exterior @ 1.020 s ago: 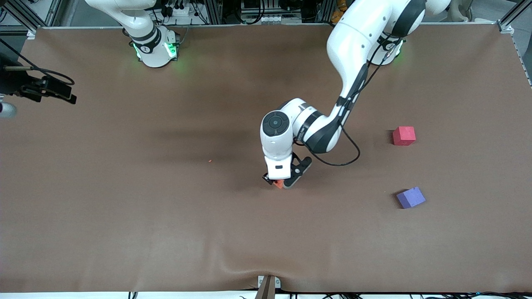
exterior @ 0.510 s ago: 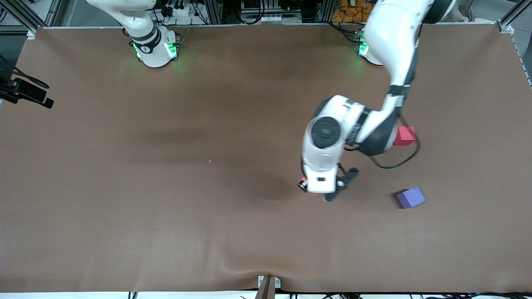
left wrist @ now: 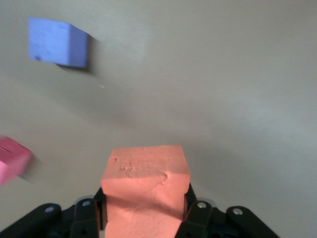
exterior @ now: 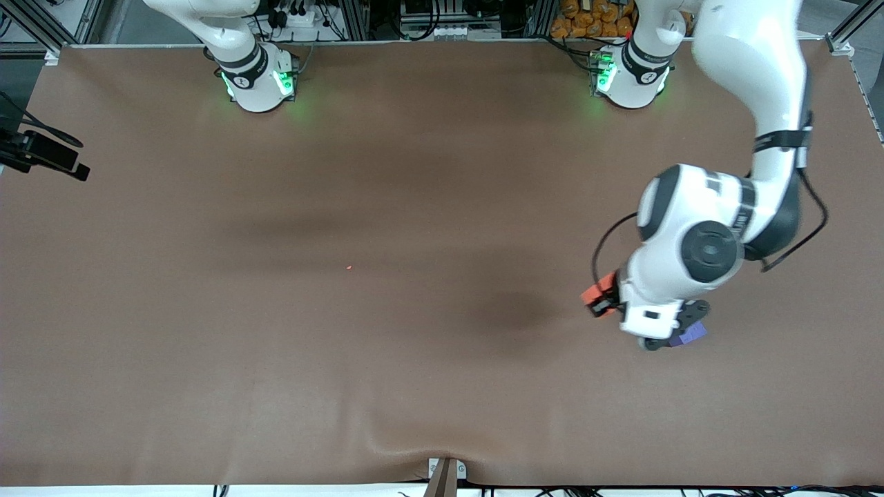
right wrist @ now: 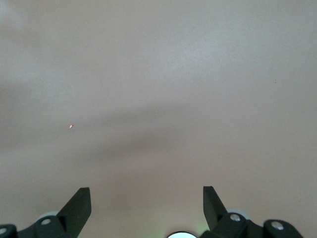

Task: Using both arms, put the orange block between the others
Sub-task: 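Carry the orange cube with the left gripper toward the pink cube, then lower the orange cube between the pink and purple cubes, open the left gripper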

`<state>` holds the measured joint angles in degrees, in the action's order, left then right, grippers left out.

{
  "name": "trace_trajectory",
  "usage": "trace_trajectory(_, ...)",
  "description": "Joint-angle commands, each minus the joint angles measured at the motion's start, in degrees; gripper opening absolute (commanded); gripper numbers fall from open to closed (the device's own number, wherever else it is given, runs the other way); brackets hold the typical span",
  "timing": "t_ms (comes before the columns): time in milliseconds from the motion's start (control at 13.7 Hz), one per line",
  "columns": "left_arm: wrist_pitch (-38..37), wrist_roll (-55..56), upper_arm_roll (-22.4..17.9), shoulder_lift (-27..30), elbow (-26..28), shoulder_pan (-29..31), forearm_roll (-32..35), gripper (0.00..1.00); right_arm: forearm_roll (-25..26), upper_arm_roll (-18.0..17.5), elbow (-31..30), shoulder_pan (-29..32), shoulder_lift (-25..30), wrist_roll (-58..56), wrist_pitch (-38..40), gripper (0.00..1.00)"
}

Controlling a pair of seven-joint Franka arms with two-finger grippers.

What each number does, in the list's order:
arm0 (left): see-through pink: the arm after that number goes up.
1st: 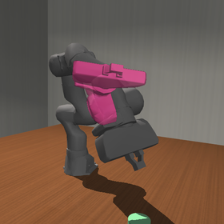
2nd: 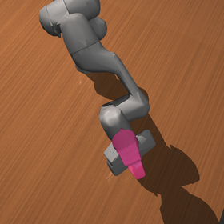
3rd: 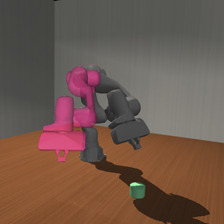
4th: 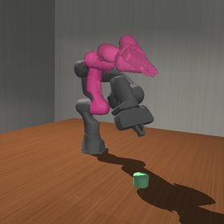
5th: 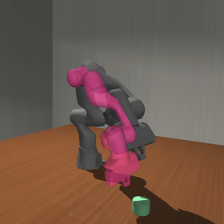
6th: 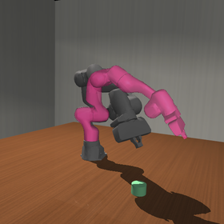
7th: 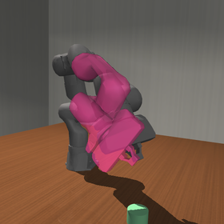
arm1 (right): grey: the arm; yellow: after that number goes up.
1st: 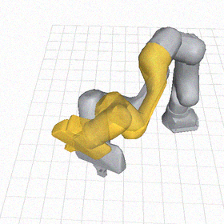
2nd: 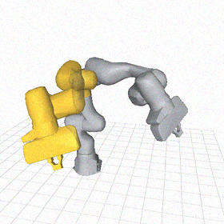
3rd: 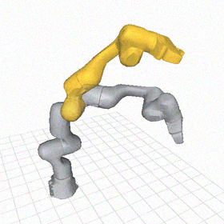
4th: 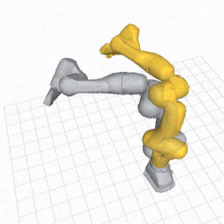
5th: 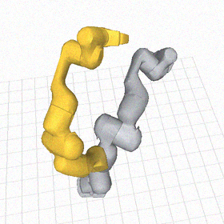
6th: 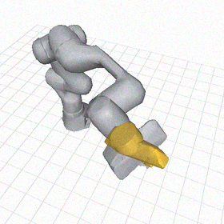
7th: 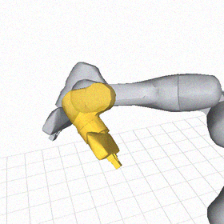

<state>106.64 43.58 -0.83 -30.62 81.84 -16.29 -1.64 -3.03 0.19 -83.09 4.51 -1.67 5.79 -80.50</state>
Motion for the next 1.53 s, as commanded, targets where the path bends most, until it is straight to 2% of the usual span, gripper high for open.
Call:
trace_trajectory(0,3.2,-8.9,0.8,5.6,9.7,4.1,-0.6,0.03,0.8,-0.8,1.4,1.0,-0.5,0.0,-0.2,1.0)
trace_trajectory(364,15.2,-22.2,0.7,9.7,24.1,9.5,-0.1,0.05,0.8,-0.8,1.3,1.0,-0.5,0.5,-1.0,1.0)
trace_trajectory(656,23.8,-34.0,0.7,9.2,30.0,14.5,-0.1,0.07,0.7,-0.8,1.3,1.0,-0.5,0.5,-1.0,1.0)
trace_trajectory(874,25.1,-36.9,0.7,7.9,30.6,14.9,-0.1,0.09,0.7,-0.8,1.3,1.0,-0.5,0.5,-1.0,1.0)
trace_trajectory(1166,27.4,-41.4,0.7,5.8,30.7,15.7,-0.1,0.17,0.5,-0.8,1.3,1.0,-0.5,0.5,-1.0,1.0)
trace_trajectory(1457,28.4,-47.1,0.8,4.5,30.7,17.0,-0.1,0.18,0.5,-0.8,1.3,0.9,-0.5,0.5,-1.0,1.0)
